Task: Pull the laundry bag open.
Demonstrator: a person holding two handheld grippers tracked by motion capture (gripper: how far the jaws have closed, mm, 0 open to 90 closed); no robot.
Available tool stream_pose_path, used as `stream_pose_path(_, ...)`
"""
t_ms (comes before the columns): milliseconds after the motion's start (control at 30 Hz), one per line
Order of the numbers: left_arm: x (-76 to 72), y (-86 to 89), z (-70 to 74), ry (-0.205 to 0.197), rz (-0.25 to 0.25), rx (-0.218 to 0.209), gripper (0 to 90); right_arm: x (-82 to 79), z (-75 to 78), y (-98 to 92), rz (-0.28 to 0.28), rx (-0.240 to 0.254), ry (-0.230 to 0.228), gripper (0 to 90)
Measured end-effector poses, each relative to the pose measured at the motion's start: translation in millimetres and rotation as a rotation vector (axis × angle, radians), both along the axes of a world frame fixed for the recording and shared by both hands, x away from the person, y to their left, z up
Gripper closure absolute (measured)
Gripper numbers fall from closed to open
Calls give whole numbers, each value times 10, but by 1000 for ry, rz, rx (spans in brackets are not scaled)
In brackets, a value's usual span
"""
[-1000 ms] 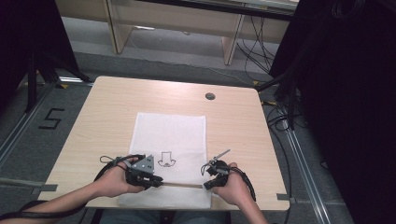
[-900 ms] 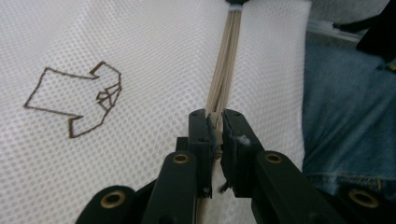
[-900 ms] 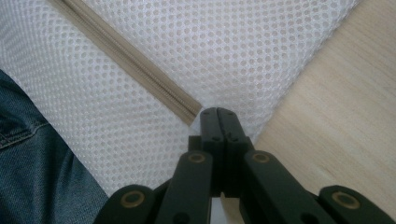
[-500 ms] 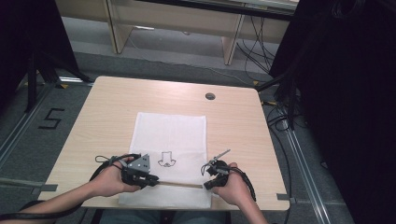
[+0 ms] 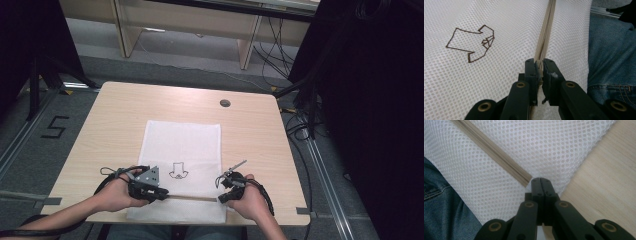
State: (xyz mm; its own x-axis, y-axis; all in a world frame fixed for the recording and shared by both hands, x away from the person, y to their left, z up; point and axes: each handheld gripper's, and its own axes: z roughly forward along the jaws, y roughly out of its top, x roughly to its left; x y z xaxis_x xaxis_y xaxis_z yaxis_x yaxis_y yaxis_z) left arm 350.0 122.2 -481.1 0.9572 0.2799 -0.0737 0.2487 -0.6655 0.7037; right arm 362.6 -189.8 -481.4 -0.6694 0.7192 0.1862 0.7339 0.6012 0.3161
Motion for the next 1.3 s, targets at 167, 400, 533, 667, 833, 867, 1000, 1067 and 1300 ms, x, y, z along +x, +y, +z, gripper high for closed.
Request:
stream_pose_path(167, 12, 35, 7, 18, 8, -9, 820, 0, 1, 0, 3, 2, 1, 900)
stream_pose_path(400, 7, 52, 14, 15, 7, -3, 820, -1, 1, 1, 1, 2, 3, 900)
stream_pose_path(533, 12, 81, 17, 21, 9, -11, 820, 1, 1, -1, 1, 2, 2, 900)
stream_pose_path(667, 15, 124, 12, 17, 13, -4, 820, -3, 2, 2, -10, -7, 4, 900)
stream_pose_path(833, 12, 132, 16, 12, 9, 0, 820, -4, 3, 1, -11, -6, 4, 900)
stream_pose_path(867, 15, 149, 18, 23, 16, -11, 821, -5, 4, 0, -12, -6, 5, 900)
stream_pose_path(1000, 18, 177, 19, 40, 25, -25, 820, -4, 4, 1, -11, -8, 4, 900)
stream_pose_path(1067, 12, 176, 18, 30, 24, -14, 820, -3, 3, 0, -8, -4, 5, 900)
stream_pose_path(1300, 13, 218, 23, 25, 24, -11, 820, -5, 4, 0, -10, -6, 4, 900)
